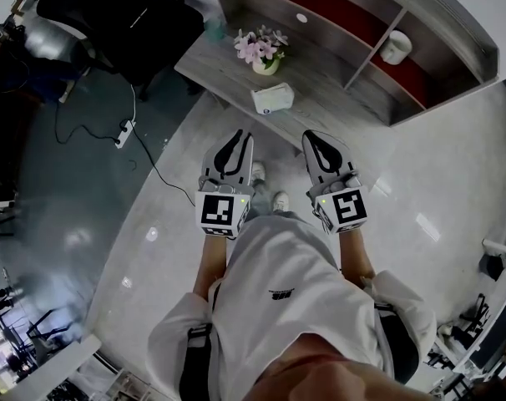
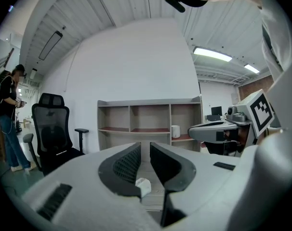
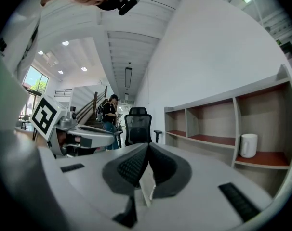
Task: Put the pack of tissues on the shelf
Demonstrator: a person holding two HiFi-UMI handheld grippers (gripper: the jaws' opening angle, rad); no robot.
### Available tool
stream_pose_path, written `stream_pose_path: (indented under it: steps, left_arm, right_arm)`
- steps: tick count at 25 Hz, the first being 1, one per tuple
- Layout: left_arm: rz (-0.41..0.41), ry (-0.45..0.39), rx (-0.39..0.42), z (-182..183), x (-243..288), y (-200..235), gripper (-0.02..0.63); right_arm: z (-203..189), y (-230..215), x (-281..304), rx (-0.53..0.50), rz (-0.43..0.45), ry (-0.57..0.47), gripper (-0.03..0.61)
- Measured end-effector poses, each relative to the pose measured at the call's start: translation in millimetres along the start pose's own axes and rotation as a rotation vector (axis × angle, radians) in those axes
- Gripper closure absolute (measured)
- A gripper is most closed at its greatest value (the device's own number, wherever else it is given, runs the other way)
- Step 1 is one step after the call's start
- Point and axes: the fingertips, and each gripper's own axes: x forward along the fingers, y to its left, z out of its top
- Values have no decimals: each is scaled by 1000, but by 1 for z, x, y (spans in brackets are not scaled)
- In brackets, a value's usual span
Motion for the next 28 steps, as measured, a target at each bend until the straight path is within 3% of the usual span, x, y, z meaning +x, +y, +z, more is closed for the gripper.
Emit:
stream_pose_path:
  steps: [12, 28]
  left_arm:
    - [-42, 26, -20, -28, 48, 39, 572]
    - [-181, 125, -55, -80, 113, 85, 572]
  right_arm:
    - [-26, -20, 55, 39, -28, 51, 552]
    - [-80, -36, 126, 75, -108, 174, 551]
